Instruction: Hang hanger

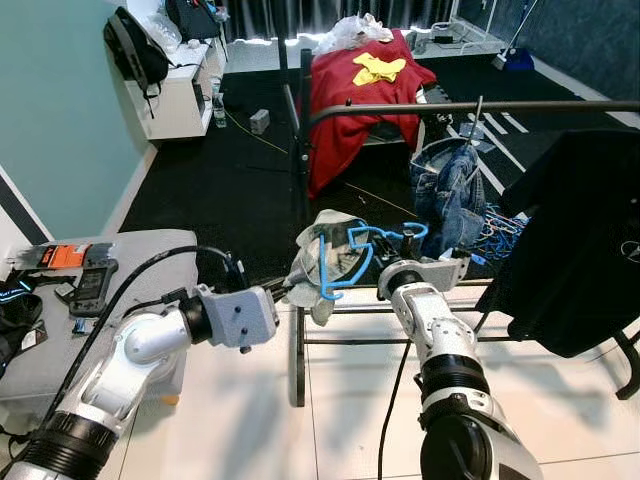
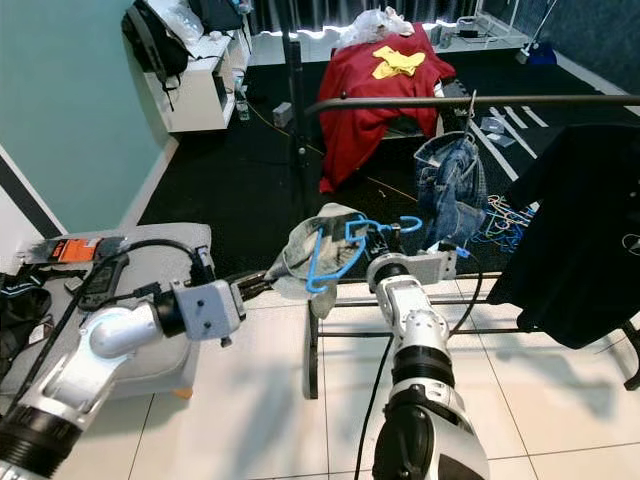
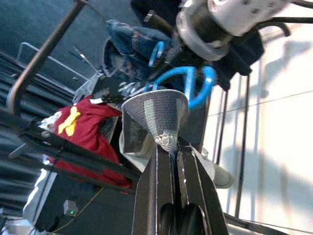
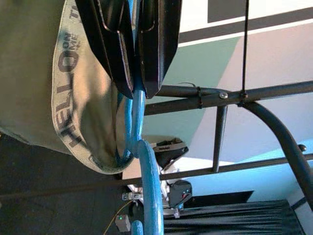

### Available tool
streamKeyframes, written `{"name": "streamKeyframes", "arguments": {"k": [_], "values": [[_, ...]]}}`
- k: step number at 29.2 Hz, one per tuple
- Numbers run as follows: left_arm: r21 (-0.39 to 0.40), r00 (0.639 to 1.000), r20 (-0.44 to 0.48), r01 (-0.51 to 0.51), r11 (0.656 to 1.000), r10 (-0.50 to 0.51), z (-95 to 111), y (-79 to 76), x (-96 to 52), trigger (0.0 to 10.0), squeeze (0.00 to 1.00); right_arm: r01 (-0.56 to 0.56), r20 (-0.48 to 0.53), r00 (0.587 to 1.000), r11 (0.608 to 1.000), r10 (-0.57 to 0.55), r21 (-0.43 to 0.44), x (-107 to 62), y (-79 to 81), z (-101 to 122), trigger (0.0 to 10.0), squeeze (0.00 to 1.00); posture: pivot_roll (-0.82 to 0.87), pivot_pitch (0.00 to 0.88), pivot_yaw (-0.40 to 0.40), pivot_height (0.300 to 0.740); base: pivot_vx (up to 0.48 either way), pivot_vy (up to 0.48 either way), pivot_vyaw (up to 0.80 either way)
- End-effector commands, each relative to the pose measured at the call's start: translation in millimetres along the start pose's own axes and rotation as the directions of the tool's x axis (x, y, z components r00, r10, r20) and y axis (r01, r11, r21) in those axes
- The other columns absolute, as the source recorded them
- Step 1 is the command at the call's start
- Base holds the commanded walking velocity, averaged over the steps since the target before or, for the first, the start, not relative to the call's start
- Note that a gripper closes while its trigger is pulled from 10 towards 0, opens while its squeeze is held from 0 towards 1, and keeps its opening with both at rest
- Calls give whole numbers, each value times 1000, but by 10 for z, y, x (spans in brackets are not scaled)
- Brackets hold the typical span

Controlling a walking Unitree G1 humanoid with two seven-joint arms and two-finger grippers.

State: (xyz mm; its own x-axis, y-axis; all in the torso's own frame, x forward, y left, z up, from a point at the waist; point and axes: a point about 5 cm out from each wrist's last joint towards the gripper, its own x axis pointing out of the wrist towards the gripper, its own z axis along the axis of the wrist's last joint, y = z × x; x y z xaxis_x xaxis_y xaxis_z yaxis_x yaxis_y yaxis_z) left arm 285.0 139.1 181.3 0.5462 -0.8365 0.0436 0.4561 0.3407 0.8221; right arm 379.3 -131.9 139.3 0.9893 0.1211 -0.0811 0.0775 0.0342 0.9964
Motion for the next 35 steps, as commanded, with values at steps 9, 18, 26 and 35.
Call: {"name": "streamKeyframes", "arguments": {"k": [9,18,26,35], "values": [[19,990,-105,92,996,-89,-154,-134,-29,10000,0,-70,-59,996,996,73,47,-6,85,-112,10000,0,-27,71,34,740,0,0,0],[19,993,-93,78,997,-76,-141,-103,-7,10000,0,-69,-60,996,997,72,42,-12,69,-115,10000,0,-27,72,36,740,0,0,0],[28,999,-25,47,998,-47,-19,-29,35,10000,0,-27,-53,998,1000,27,11,-17,-18,-120,10000,0,-21,75,33,740,0,0,0],[29,995,28,95,995,-96,116,-167,15,10000,0,-8,-24,1000,1000,9,22,10,-19,-57,10000,0,-16,70,28,740,0,0,0]]}}
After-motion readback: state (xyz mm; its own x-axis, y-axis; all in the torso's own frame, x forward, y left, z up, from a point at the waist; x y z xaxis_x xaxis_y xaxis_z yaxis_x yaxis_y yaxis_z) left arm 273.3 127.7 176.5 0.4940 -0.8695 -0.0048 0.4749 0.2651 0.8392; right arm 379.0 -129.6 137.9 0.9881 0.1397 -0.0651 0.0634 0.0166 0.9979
